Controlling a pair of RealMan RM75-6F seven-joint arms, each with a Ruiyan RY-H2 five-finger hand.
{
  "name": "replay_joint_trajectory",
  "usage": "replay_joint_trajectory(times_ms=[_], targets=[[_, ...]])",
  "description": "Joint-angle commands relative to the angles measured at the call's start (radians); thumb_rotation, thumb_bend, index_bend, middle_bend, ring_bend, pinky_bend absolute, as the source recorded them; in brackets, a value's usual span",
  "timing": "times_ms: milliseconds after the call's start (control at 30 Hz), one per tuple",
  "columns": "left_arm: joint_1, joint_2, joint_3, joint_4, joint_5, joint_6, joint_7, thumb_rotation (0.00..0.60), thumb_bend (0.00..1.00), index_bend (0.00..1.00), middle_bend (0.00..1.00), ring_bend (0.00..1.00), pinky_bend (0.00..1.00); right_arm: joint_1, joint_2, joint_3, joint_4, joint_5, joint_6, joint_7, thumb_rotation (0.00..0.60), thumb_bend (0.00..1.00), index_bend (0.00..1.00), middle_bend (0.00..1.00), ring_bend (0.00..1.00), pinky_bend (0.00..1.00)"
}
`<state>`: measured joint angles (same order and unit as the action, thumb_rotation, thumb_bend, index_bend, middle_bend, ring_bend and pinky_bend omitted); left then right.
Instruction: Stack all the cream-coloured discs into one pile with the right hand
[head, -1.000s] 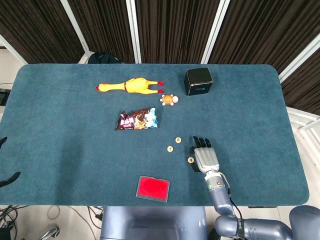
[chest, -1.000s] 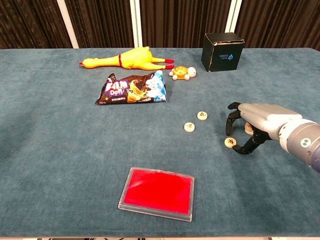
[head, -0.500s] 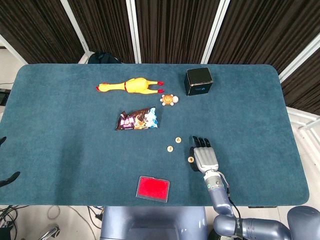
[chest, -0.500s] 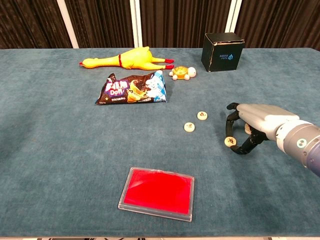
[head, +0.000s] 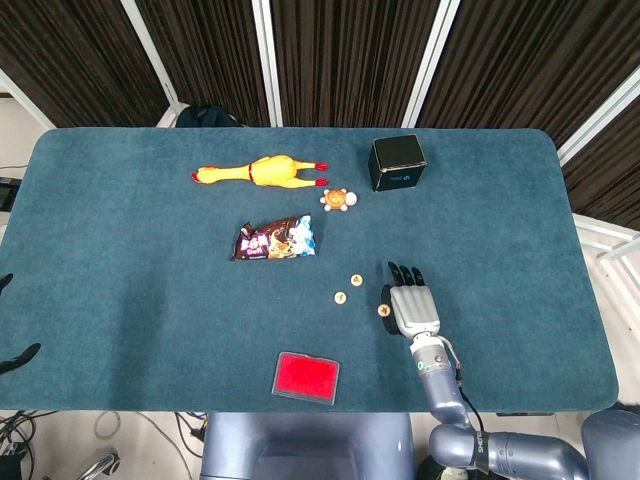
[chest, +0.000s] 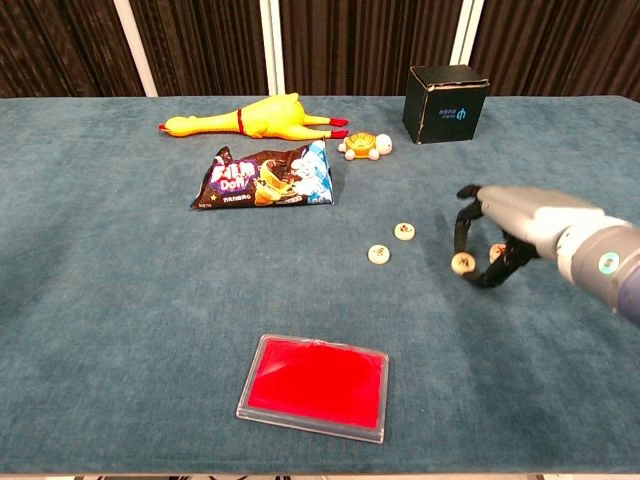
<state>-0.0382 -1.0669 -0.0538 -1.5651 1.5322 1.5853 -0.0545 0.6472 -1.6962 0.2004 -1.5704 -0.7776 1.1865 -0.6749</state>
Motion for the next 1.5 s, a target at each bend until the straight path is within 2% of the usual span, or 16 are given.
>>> replay_joint_trajectory(times_ms=[33,233,467,1500], targets=[[0.000,0.000,0.000,-0.001,0.000,0.000,0.000,0.600,0.10,0.12,0.00,0.00,0.03,0.012,0.021,0.024,0.004,0.025,-0.008,-0.013,0.600,0.41,0.51,0.00,0.00,0.00],[0.000,0.000,-0.001,-0.002,-0.001,0.001,0.001,0.600,0.10,0.12,0.00,0.00,0.03,0.024,0.071,0.051,0.011,0.084,-0.031,-0.034,0.600,0.41,0.51,0.00,0.00,0.00],[0.001,-0.001,0.000,-0.004,-0.001,0.001,0.004,0.600,0.10,0.12,0.00,0.00,0.03,0.022,0.107,0.045,-0.001,0.111,-0.044,-0.034,0.600,0.41,0.51,0.00,0.00,0.00],[0.001,0.000,-0.001,-0.002,-0.001,0.000,0.004,0.600,0.10,0.12,0.00,0.00,0.03,0.038,0.101,0.012,0.002,0.143,-0.048,-0.028,0.600,0.41,0.51,0.00,0.00,0.00]])
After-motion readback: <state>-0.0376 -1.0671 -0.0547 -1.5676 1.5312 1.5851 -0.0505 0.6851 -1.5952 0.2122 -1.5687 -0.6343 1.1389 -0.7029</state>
